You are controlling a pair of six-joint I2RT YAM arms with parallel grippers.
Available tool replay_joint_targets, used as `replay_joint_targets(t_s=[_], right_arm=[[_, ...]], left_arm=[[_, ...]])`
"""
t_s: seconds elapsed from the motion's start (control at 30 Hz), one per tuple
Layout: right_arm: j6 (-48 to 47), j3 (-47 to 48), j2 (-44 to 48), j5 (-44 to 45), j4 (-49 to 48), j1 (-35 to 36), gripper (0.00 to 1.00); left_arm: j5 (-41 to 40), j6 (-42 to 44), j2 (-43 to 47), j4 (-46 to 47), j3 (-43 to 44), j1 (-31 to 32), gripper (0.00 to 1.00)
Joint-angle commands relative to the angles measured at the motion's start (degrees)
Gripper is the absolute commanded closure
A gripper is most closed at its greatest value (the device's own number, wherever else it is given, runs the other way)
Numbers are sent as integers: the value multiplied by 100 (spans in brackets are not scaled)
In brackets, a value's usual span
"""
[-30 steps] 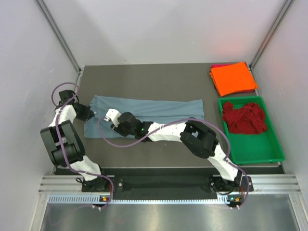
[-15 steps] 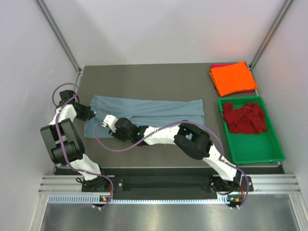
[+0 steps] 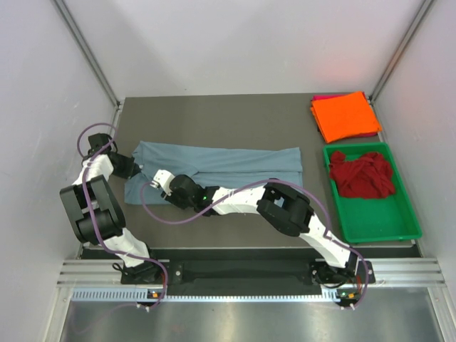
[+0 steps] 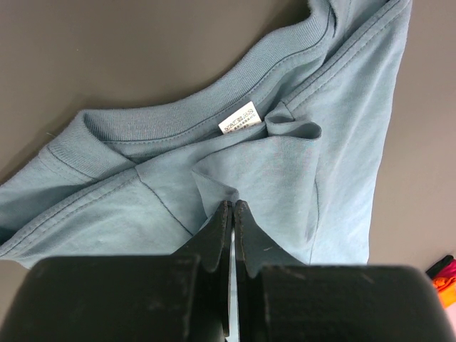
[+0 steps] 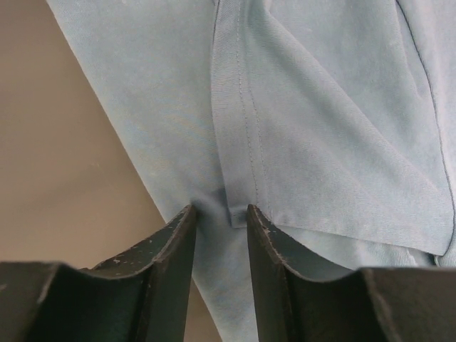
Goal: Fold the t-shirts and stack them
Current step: Fold the tshirt
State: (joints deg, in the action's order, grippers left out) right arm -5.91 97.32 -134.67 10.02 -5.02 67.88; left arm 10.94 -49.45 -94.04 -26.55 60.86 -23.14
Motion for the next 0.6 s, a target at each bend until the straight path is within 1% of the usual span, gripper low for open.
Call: replay_joint_targets(t_s=[0.0,0.17,0.3,0.5,0.57], right_arm=[[64,174,142,-35,-140,68,64],[73,121,336,-62,-192,42,62],[108,191,354,-149,-166,-29,65],[204,217,328,-237,-166,-46,66],[222,217,328,-272,-149,-55,69]], left_arm=[[22,-29,26,255,128,20,100],[13,-12,52,264,75,37,100],[-13,-3,61,255,57,28,100],[-39,-100,149,334,-13,37,100],[-13,-108,140,334,5,46,100]])
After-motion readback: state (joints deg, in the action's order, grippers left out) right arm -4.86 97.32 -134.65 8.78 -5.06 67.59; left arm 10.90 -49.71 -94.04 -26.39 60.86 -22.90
